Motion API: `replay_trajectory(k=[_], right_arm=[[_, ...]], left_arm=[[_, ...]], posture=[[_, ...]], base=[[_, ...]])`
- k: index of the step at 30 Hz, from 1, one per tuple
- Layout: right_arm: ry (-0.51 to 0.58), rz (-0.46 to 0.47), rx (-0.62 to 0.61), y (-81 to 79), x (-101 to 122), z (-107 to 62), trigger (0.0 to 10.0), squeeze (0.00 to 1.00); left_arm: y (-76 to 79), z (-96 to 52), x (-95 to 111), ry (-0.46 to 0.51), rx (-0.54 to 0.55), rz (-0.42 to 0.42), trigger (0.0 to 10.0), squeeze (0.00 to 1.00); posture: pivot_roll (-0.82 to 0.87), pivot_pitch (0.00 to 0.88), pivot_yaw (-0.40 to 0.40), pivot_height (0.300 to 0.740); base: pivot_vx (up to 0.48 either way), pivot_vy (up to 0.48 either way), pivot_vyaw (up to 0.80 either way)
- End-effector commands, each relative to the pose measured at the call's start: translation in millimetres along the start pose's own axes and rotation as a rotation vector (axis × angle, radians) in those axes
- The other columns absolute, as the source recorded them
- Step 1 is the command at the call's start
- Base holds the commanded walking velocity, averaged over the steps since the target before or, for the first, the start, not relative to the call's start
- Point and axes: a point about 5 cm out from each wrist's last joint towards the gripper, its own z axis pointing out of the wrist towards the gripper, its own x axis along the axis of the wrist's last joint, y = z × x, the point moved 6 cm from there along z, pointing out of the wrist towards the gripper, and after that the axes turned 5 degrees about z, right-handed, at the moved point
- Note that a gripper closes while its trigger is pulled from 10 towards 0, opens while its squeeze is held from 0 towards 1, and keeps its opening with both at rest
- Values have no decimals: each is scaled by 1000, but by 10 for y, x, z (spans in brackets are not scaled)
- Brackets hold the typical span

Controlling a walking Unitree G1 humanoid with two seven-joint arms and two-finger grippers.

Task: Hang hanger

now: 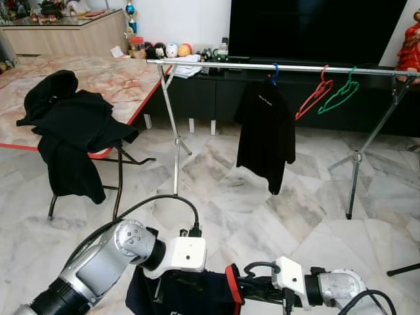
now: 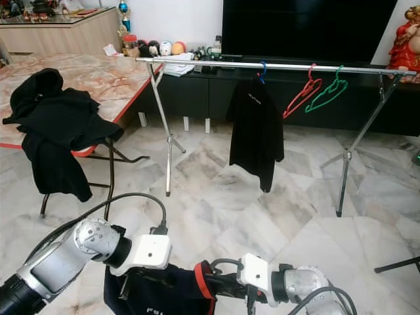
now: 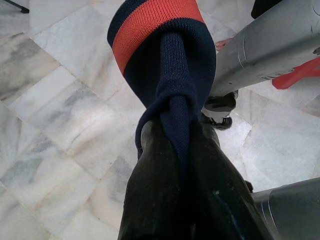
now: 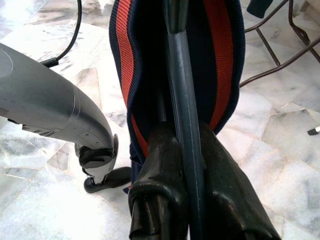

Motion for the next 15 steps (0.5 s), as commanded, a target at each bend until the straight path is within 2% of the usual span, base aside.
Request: replay_trajectory(k=[1, 2, 3, 5, 15], right_arm=[[19, -19, -24, 64, 68, 12, 0, 0], [20, -19, -25, 65, 68, 12, 0, 0], [21, -19, -27, 67, 69, 11, 0, 0], [22, -19, -30, 70, 70, 9, 0, 0], [26, -19, -33, 72, 71, 9, 0, 0]], left_arm=[[-7, 7, 95, 51, -7, 6, 10000, 12], [-12, 7, 112, 65, -3, 0, 10000, 12], [-31, 7, 151, 96, 6, -18, 10000, 1000], [-47, 9, 188, 126, 14, -36, 10000, 1000], [-44, 12, 207, 155, 34, -72, 10000, 1000]], posture=[[18, 54, 6, 740], [18, 54, 6, 740], [18, 54, 7, 740], [17, 56, 7, 740], [17, 57, 5, 740]], base=[[0, 0, 0], [0, 0, 0], [0, 0, 0], [0, 0, 0], [0, 0, 0]])
